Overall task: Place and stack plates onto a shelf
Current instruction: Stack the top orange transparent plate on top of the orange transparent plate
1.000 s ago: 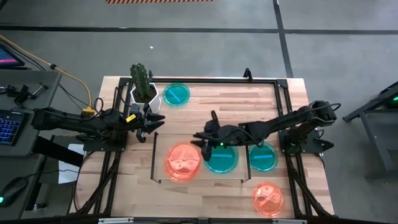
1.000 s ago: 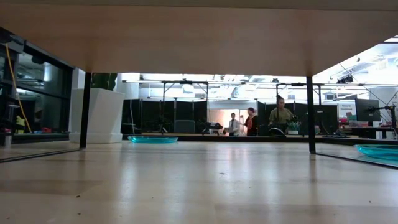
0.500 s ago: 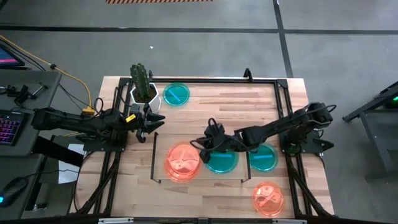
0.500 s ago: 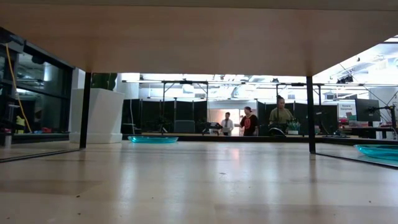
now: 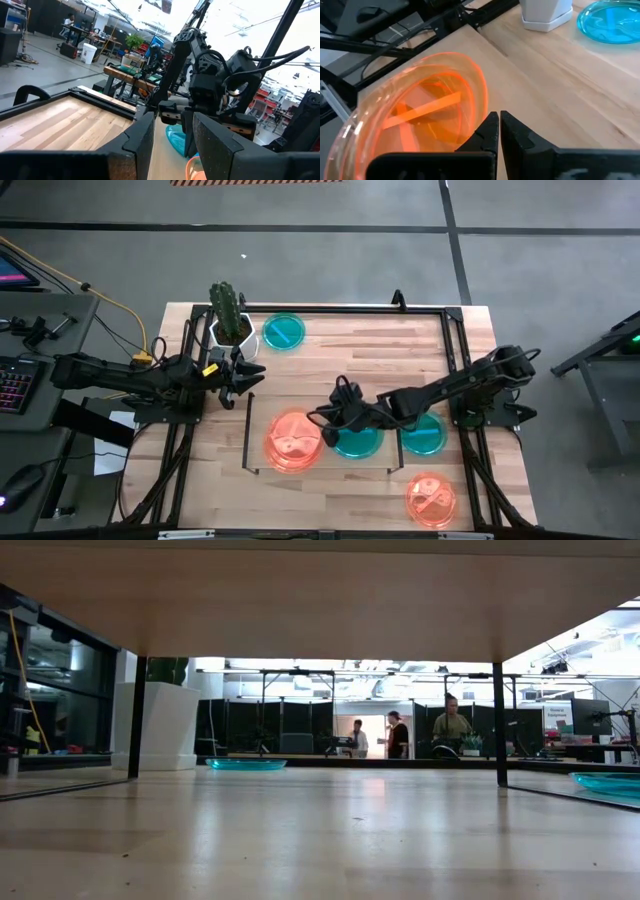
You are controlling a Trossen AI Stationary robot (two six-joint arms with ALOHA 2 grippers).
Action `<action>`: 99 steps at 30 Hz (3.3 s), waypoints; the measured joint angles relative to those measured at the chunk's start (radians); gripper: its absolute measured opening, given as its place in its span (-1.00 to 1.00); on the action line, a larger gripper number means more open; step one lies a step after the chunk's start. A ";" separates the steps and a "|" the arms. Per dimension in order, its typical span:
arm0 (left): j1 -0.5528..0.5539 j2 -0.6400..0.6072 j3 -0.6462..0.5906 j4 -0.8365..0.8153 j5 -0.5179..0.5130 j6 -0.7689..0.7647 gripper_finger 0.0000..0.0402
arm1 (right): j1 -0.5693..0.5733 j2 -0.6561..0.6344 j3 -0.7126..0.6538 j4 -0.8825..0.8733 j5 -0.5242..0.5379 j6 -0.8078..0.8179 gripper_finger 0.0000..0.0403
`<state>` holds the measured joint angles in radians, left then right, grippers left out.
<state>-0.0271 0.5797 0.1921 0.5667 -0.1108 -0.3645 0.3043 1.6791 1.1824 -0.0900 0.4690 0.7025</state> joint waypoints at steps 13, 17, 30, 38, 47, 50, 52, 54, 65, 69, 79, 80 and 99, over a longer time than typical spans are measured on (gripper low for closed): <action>0.000 0.000 0.000 0.002 0.000 0.000 -0.36 | 0.001 0.025 0.000 0.044 -0.059 -0.025 -1.00; 0.000 0.000 0.000 0.002 0.000 0.000 -0.36 | 0.002 0.028 0.000 0.072 -0.086 -0.054 -1.00; 0.000 0.000 0.000 -0.001 0.000 0.000 -0.36 | 0.008 0.024 0.000 0.086 -0.177 -0.131 -1.00; 0.000 0.000 0.000 0.002 0.000 0.000 -0.36 | 0.054 0.011 0.000 0.164 -0.324 -0.186 -1.00; 0.000 0.000 0.000 0.006 -0.007 0.000 -0.36 | 0.145 0.011 0.000 0.162 -0.373 -0.276 -1.00; 0.001 0.000 0.000 0.006 -0.007 0.001 -0.36 | 0.178 0.018 0.000 0.168 -0.375 -0.302 -1.00; 0.001 0.000 0.000 0.006 -0.007 0.001 -0.36 | 0.196 0.031 0.000 0.168 -0.376 -0.319 -1.00; 0.001 0.000 0.000 0.006 -0.007 0.001 -0.36 | 0.205 0.046 0.006 0.161 -0.370 -0.325 -1.00; 0.000 0.000 0.000 0.001 -0.008 0.001 -0.36 | 0.207 0.220 0.336 -0.231 -0.239 -0.397 -1.00; 0.000 0.000 0.000 -0.004 -0.007 0.001 -0.36 | 0.207 0.259 0.423 -0.308 -0.215 -0.414 -1.00; 0.000 0.000 0.000 -0.002 -0.007 0.001 -0.36 | 0.207 0.267 0.436 -0.318 -0.263 -0.423 -1.00; 0.000 0.000 0.000 -0.002 -0.007 0.001 -0.36 | 0.207 0.267 0.436 -0.318 -0.265 -0.423 -1.00; 0.000 0.000 0.000 0.000 -0.007 0.000 -0.36 | 0.152 0.267 0.436 -0.324 -0.262 -0.479 -1.00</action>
<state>-0.0269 0.5797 0.1917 0.5663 -0.1181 -0.3641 0.4558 1.9457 1.6184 -0.4141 0.2073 0.2232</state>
